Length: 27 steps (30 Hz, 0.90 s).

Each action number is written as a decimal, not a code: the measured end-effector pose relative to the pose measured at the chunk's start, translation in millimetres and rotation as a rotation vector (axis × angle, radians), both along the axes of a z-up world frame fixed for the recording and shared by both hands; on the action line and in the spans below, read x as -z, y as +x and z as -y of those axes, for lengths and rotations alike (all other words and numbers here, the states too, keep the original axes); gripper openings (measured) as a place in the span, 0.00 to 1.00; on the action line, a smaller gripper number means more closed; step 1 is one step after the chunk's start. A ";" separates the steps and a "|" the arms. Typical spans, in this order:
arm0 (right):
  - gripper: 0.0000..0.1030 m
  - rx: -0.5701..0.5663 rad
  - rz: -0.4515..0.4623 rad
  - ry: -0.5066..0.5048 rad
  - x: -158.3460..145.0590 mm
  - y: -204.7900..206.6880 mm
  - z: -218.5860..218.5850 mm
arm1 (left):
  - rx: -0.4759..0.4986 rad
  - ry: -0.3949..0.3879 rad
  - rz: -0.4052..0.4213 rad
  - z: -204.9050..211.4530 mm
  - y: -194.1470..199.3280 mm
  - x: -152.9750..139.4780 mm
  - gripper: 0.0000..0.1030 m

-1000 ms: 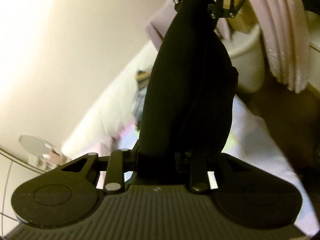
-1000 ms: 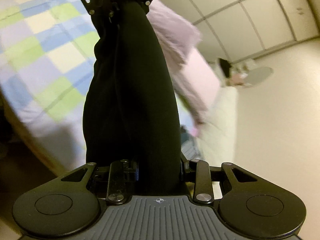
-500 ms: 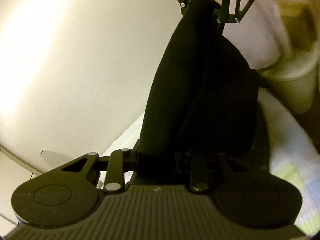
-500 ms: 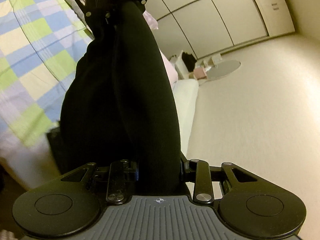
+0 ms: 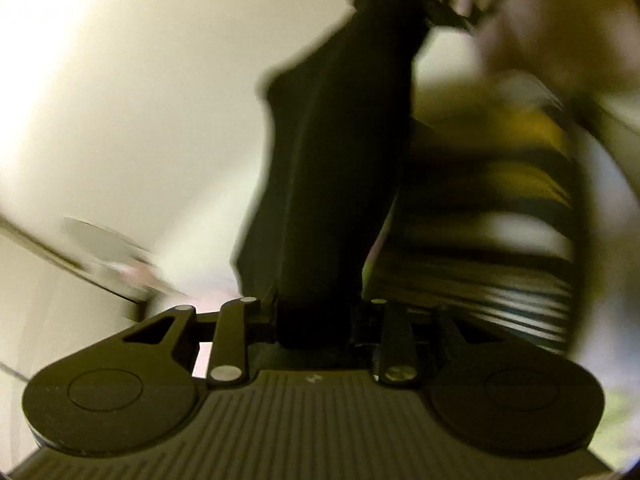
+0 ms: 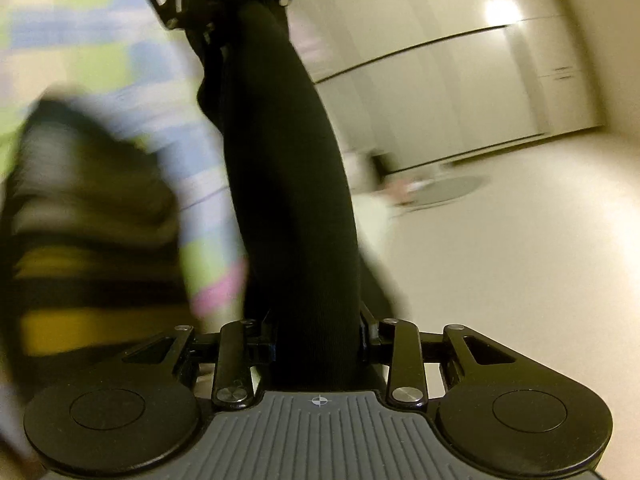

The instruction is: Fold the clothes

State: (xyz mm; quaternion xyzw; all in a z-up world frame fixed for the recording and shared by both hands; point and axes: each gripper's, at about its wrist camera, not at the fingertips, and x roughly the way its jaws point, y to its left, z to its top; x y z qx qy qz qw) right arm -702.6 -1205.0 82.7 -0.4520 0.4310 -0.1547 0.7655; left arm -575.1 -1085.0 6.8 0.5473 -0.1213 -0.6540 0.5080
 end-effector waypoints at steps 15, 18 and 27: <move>0.33 0.025 -0.032 0.142 48.6 -17.5 -12.7 | -0.046 -0.071 0.041 -20.2 -25.4 19.0 0.21; 0.33 0.038 0.046 0.133 22.6 -25.4 -22.0 | -0.039 -0.106 0.013 -44.8 -31.6 0.3 0.21; 0.40 -0.001 -0.070 0.035 72.8 -49.2 -48.3 | -0.063 -0.036 0.031 -54.4 -47.6 45.8 0.32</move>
